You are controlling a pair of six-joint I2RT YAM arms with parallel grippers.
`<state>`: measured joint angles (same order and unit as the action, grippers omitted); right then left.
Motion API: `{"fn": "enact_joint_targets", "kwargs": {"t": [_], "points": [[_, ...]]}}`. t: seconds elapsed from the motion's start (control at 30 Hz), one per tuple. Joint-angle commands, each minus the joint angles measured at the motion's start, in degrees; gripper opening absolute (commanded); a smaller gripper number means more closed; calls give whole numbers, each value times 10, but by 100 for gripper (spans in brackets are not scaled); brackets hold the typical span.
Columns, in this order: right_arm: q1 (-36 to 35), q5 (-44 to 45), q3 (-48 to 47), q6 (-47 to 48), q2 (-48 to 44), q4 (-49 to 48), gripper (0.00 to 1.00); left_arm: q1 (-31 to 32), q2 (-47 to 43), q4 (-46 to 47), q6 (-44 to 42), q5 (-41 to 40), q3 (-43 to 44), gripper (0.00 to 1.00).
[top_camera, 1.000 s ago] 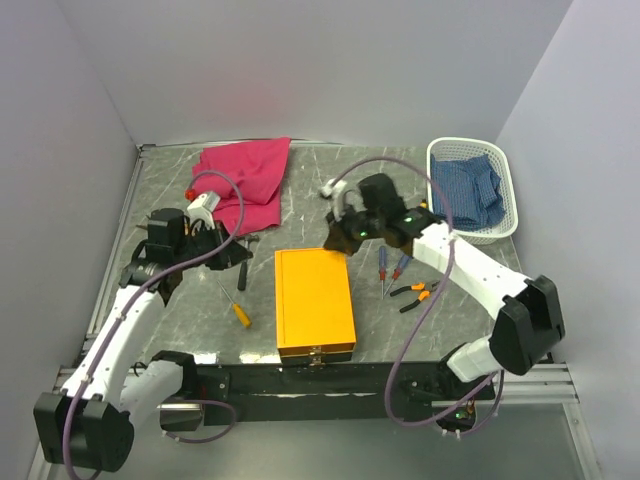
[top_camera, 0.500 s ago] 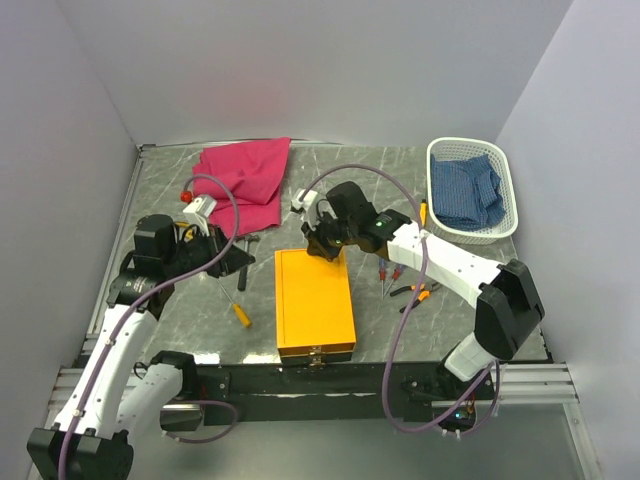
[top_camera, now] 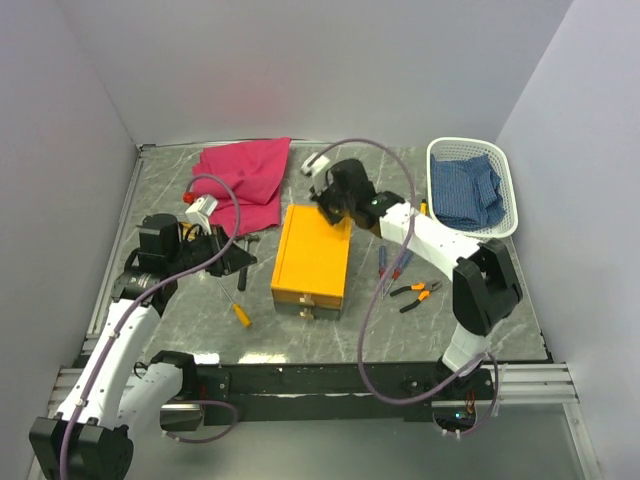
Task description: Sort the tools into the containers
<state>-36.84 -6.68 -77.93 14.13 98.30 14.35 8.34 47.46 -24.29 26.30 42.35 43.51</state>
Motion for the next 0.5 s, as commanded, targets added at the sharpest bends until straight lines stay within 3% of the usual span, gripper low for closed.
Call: {"fn": "enact_joint_targets", "kwargs": {"t": [0.0,0.03,0.1,0.33,0.47], "points": [[86,118,-54,0,65,-17,0,2,20,48,16,-26,-1,16],[109,120,-62,3,74,-18,0,4,27,57,19,-32,-4,15],[127,133,-81,12,98,-24,0,8,57,85,23,-43,-4,1],[154,133,-75,39,111,-27,0,50,204,184,29,-62,36,1],[152,119,-9,19,69,-19,0,60,299,218,43,-75,90,1]]}}
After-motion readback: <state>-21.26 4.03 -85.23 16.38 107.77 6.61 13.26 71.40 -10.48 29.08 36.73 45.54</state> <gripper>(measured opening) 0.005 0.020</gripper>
